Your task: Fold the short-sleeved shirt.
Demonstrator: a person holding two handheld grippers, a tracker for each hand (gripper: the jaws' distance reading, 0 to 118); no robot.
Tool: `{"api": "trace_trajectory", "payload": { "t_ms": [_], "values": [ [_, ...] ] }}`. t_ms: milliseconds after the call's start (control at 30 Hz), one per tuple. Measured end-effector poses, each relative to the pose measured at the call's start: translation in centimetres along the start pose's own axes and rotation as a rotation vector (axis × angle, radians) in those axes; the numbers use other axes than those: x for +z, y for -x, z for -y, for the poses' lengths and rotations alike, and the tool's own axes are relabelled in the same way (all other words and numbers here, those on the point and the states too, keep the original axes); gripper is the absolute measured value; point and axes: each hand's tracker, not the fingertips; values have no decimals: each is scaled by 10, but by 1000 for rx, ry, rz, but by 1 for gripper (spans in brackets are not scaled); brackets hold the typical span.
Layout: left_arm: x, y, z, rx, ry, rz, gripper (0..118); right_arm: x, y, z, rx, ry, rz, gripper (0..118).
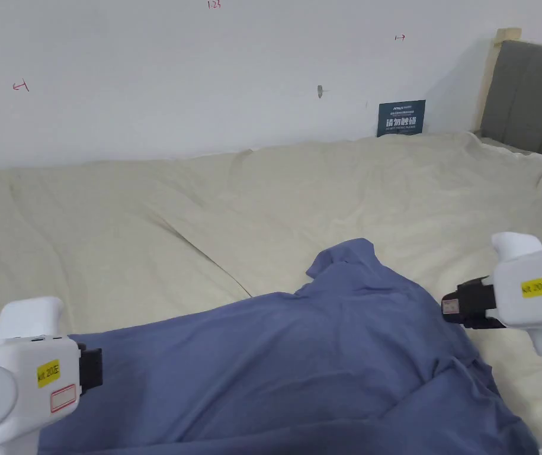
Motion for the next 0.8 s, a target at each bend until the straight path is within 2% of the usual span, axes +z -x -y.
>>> {"api": "trace_trajectory", "payload": {
  "t_ms": [200,233,267,300,333,467,600,633,667,733,767,800],
  "values": [
    [-43,5,-16,30,37,3,4,-74,1,-54,60,92,76,1],
    [-46,6,-16,26,42,-15,4,-87,3,-61,91,105,111,18],
    [-49,6,-17,21,49,-25,4,-97,4,-66,130,117,123,53],
    [-52,8,-18,20,50,-29,4,-111,4,-72,147,140,145,101],
    [-55,9,-19,20,58,-32,4,-126,2,-77,153,180,149,108],
    [-67,14,-21,21,80,-54,4,-163,-2,-96,148,197,209,107],
    [-77,22,-24,65,96,-57,4,-195,-6,-104,251,246,309,107],
    [-80,23,-25,67,105,-62,4,-202,-7,-103,273,280,304,103],
    [-82,24,-25,64,110,-75,4,-208,-8,-103,284,305,298,93],
    [-86,25,-26,58,116,-100,4,-219,-17,-102,245,317,269,81],
    [-87,26,-26,56,116,-101,4,-221,-20,-102,185,331,228,81],
    [-88,27,-27,56,116,-102,4,-219,-20,-103,138,328,227,75]
  ]
}}
